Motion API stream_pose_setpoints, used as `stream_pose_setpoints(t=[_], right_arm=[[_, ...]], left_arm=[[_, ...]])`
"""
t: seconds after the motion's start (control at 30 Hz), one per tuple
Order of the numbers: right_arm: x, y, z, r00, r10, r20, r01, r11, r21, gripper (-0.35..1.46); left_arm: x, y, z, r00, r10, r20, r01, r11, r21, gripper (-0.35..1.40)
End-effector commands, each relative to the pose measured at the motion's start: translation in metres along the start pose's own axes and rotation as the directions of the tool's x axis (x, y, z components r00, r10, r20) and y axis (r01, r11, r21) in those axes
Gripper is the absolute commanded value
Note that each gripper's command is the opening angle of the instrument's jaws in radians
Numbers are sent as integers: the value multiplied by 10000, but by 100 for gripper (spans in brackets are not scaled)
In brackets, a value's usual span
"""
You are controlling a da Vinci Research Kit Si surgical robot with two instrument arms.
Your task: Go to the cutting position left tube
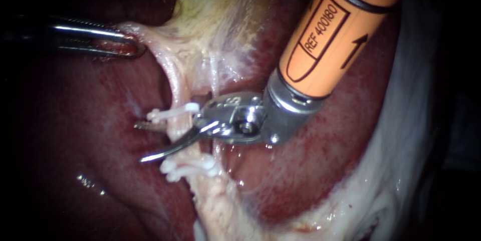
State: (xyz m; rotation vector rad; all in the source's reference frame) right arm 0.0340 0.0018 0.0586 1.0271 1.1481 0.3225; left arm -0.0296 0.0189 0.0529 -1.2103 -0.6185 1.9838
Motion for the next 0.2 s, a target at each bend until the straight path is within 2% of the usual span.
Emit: stream_pose_setpoints(t=[0.03,0.2], right_arm=[[-1,1,0,10000,3,10,-3,10000,4,145],[-2,1,0,10000,56,19,-56,10000,5,145]], left_arm=[[-1,-1,1,10000,1,8,-1,10000,3,-35],[0,-1,1,10000,1,8,-1,10000,4,-35]])
